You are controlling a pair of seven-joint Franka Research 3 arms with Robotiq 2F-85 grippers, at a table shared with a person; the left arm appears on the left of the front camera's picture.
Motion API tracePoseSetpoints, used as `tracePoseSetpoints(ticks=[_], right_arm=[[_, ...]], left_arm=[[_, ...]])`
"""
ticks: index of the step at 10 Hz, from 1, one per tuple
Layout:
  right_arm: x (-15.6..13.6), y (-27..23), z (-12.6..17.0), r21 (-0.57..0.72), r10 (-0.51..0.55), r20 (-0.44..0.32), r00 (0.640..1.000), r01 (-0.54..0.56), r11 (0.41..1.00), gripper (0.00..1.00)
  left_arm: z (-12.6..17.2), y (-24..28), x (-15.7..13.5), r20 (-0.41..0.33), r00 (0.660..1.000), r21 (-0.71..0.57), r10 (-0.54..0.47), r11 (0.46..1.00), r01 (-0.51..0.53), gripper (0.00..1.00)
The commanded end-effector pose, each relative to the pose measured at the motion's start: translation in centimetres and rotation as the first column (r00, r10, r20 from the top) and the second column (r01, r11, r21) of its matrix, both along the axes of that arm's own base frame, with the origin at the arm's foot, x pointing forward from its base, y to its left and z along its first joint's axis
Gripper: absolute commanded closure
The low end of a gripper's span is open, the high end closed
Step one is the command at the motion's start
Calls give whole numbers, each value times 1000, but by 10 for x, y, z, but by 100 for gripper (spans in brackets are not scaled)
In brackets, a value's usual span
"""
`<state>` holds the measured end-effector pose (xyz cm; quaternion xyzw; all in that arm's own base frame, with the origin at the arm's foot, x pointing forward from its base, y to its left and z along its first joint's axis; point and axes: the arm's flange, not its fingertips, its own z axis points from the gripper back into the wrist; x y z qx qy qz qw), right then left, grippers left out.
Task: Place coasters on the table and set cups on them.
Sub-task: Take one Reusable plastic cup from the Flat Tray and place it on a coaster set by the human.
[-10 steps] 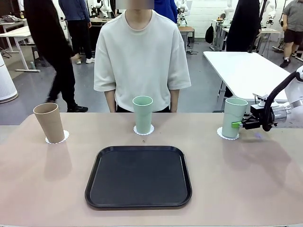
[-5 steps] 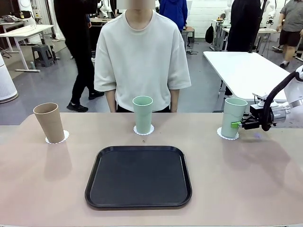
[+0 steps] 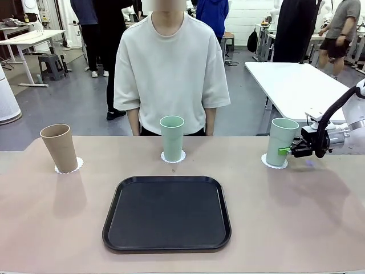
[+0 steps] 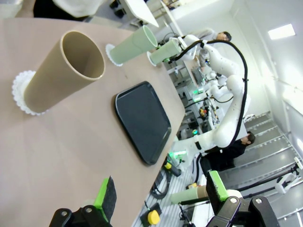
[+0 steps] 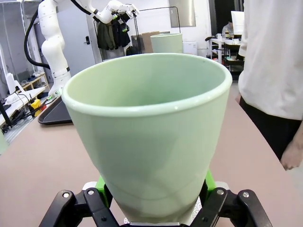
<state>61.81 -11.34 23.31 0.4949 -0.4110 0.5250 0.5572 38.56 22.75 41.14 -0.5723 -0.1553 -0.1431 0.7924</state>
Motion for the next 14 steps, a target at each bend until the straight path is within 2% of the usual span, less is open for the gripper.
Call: tracePoseSetpoints(ticks=[1, 9, 10, 14], right_arm=[[-2, -2, -2, -23, 12, 30, 999, -12, 1000, 17], [-1, -5, -9, -47, 21, -7, 1000, -21, 999, 17], [0, -6, -9, -54, 15, -14, 1000, -16, 998, 0], [4, -10, -10, -87, -12, -54, 998, 8, 996, 0]], left_arm=[[2, 2, 0, 0, 1000, 3, -4, 1000, 4, 0], [2, 2, 0, 0, 1000, 3, -4, 1000, 4, 0], [2, 2, 0, 0, 1000, 3, -4, 1000, 4, 0], [2, 2, 0, 0, 1000, 3, -4, 1000, 4, 0]])
